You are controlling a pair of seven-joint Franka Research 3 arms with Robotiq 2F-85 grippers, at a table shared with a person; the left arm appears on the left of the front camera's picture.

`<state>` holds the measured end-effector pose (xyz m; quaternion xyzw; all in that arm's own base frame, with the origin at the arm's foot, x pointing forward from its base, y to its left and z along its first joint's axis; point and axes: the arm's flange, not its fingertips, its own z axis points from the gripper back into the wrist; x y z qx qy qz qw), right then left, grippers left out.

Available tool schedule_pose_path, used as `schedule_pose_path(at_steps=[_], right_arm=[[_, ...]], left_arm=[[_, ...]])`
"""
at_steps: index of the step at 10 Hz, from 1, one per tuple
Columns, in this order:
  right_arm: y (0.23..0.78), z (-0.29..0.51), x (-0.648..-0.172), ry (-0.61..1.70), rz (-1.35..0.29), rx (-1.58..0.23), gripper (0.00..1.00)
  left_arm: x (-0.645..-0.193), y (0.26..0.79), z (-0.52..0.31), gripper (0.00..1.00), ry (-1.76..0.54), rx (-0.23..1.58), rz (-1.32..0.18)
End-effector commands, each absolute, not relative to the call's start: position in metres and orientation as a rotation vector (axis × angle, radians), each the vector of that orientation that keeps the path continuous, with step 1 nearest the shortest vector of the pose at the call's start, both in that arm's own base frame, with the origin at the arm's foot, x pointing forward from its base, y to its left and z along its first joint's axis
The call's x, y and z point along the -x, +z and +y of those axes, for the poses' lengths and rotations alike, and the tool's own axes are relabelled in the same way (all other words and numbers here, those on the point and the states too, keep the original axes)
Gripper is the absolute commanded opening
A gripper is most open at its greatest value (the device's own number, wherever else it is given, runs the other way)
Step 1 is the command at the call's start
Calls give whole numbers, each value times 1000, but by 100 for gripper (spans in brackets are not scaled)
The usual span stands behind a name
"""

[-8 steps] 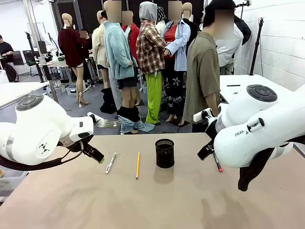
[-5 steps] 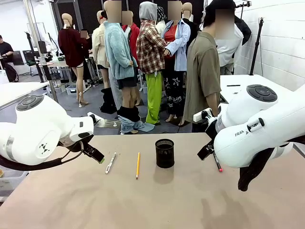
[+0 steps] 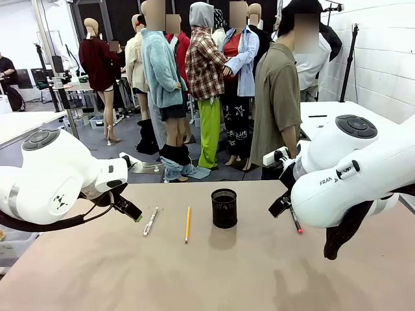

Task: Place the pens into the pen holder.
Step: Pick up a writing instrument from the table and place it into the Pen holder.

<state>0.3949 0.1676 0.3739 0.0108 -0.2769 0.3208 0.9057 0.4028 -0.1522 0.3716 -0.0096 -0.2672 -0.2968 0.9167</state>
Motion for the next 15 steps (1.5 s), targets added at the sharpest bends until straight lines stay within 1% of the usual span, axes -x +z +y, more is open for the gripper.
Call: schedule_pose_path(at_steps=[1, 3, 4, 7, 10, 15], right_arm=[[374, 168, -395, 662, -572, -22, 100], [381, 170, -423, 590, -537, 36, 100], [381, 170, -436, 561, -499, 25, 100], [364, 156, -480, 377, -363, 32, 100], [335, 139, -504, 239, -333, -8, 100], [297, 137, -524, 113, -236, 80, 100]], left_arm=[[-403, 372, -151, 100, -608, 21, -550], [-403, 372, -151, 100, -608, 21, -550], [-403, 372, -151, 100, -608, 21, -550], [-403, 372, -151, 100, -608, 21, -550], [-403, 372, -151, 100, -608, 21, -550], [-403, 372, -151, 100, -608, 21, -550]])
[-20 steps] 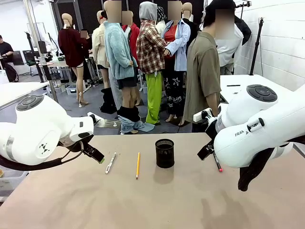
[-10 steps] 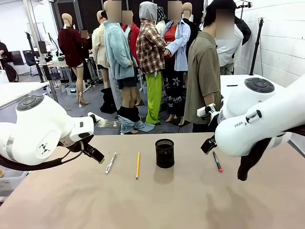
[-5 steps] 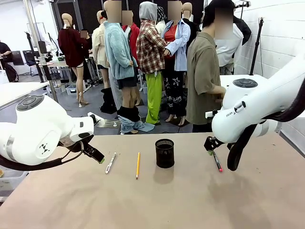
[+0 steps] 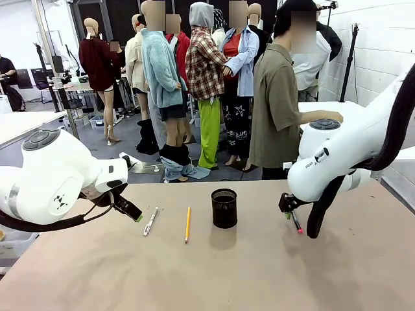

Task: Place the pens into the pen holder.
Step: Pick up a writing instrument from the table and place it into the Pen holder.

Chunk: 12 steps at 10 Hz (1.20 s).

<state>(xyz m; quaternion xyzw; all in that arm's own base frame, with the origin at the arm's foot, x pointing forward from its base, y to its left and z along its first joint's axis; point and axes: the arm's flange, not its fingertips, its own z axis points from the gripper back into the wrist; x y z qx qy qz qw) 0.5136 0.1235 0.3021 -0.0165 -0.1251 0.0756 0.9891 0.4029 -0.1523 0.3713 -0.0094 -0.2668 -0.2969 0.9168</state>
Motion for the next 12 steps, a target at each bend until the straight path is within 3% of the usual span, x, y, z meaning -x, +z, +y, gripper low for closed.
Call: schedule_pose_path(at_steps=[1, 4, 9, 12], right_arm=[[292, 138, -527, 115, -229, 77, 100], [285, 138, -530, 120, -208, 72, 100], [287, 138, -527, 135, -184, 65, 1], [294, 136, -523, 139, -158, 50, 0]], left_arm=[[-403, 372, -151, 100, -608, 21, -550], [-403, 372, -151, 100, -608, 21, -550], [-403, 372, -151, 100, -608, 21, -550], [-403, 372, -151, 100, -608, 21, -550]])
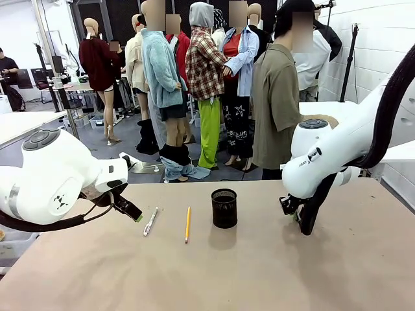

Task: Place the pens into the pen holder.
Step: Pick up a writing instrument from the table and place it into the Pen holder.

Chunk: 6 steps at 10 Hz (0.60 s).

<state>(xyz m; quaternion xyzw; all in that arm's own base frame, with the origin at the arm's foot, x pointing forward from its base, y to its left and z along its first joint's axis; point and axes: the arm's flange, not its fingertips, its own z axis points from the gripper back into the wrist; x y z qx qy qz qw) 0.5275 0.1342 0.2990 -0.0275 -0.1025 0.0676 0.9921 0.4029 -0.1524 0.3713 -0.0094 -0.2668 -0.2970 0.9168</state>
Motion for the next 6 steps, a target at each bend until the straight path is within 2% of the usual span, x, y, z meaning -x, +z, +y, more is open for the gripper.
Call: schedule_pose_path(at_steps=[1, 6], right_arm=[[294, 137, -524, 145, -144, 59, 0], [306, 146, -511, 219, -65, 83, 0]], left_arm=[[-403, 372, -151, 100, -608, 21, -550], [-403, 372, -151, 100, -608, 21, -550]])
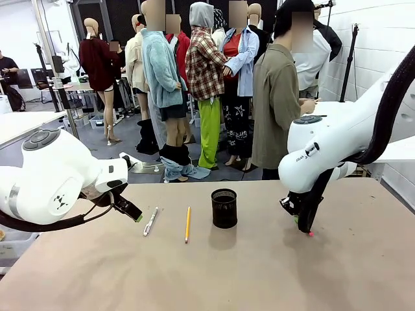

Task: Place the pens into the pen holder.
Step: Pick up a writing instrument from the table and place it into the Pen holder.

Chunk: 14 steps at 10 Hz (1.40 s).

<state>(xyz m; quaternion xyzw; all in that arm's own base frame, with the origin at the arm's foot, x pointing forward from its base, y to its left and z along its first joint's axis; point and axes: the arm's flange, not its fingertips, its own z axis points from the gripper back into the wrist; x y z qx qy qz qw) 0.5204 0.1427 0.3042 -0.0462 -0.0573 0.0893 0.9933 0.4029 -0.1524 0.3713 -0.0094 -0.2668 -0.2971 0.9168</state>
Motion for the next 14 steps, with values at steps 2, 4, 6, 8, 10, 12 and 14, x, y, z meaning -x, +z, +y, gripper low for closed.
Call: schedule_pose_path(at_steps=[2, 4, 6, 8, 10, 12, 14], right_arm=[[337, 153, -478, 385, -195, -1, 0], [376, 154, -447, 546, -409, -127, 0], [402, 157, -437, 741, -563, -282, 0], [416, 168, -440, 1025, -697, -484, 0], [425, 167, -451, 1056, -790, -634, 0], [427, 170, -455, 1155, -926, -731, 0], [417, 176, -466, 1206, -963, -840, 0]], left_arm=[[-403, 372, -151, 100, -608, 21, -550], [-403, 372, -151, 100, -608, 21, -550], [-403, 372, -151, 100, -608, 21, -550], [-403, 372, -151, 100, -608, 21, -550], [-403, 372, -151, 100, -608, 21, -550], [-403, 372, -151, 100, -608, 21, -550], [-403, 372, -151, 100, -608, 21, -550]])
